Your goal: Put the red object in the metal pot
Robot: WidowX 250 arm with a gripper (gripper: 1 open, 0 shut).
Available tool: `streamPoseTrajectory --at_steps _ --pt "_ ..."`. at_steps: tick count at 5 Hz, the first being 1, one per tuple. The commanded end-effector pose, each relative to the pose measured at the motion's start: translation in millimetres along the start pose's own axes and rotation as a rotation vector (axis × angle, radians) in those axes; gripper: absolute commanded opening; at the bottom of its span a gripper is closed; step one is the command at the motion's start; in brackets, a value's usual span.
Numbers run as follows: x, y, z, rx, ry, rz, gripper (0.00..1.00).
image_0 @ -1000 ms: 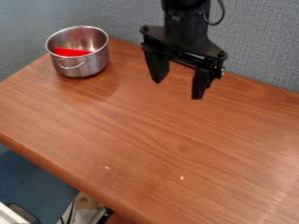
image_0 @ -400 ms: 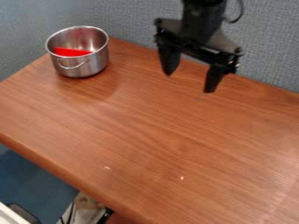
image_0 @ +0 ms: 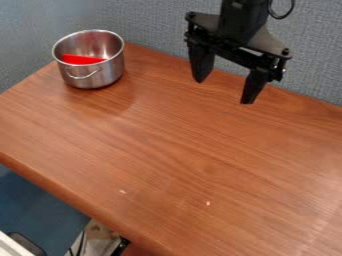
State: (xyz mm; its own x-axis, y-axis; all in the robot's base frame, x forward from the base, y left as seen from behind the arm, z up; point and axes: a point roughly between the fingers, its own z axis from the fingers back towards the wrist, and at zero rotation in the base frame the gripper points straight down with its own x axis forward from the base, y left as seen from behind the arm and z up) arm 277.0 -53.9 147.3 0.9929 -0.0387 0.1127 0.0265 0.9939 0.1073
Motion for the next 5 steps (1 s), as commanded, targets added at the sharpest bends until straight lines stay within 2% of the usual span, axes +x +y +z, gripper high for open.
streamPoseTrajectory --at_steps 1,3,4,5 --pt "7.7 14 11.0 0.014 -0.025 0.047 1.00" --pt "-25.1 25 12.4 0.072 -0.025 0.185 1.00" --pt "-26.8 22 10.9 0.098 -0.026 0.205 1.00" --pt "-13.2 11 11.8 0.069 -0.031 0.164 1.00"
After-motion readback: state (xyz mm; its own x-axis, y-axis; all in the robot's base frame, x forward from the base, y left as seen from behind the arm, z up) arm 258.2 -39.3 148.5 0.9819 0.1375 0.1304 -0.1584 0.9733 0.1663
